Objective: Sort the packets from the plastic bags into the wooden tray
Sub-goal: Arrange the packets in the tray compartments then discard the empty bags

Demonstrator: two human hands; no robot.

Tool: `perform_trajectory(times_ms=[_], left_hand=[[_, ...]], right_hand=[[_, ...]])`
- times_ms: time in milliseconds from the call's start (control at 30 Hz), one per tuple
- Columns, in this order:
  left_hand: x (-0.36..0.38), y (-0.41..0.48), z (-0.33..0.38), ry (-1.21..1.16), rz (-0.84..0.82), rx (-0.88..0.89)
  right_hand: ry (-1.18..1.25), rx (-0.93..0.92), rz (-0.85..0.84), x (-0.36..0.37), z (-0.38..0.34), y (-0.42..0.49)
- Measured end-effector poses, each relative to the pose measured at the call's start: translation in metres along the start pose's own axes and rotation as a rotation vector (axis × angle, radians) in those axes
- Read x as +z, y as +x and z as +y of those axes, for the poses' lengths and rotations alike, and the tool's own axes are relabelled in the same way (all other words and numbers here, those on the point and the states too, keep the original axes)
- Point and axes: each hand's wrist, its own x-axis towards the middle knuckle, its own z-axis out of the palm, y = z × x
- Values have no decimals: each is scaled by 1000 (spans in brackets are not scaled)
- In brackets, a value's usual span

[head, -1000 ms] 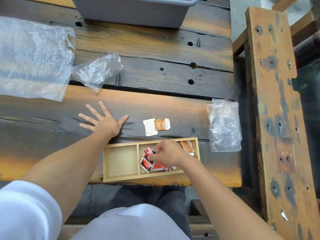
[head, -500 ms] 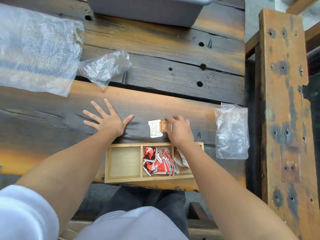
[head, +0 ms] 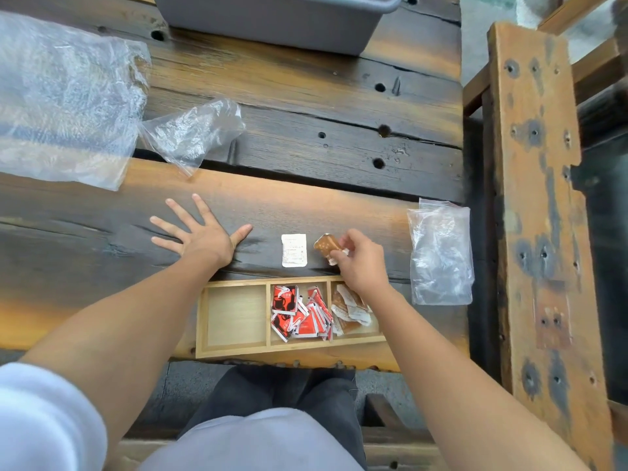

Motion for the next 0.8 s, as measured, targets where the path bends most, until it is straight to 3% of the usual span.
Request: perform_trajectory(times_ms=[200,467,667,800], left_hand=[[3,-3,-2,-4,5,25],[2,-7,0,22,2,5],[3,-8,-1,27,-2,14],[3,-7,-1,28,-2,13]], right_hand=[[349,213,1,-33,25,-44],[521,329,6,-36,51,-80],[487,362,-28,-31,53,-90],[193,261,84,-25,56,-85]])
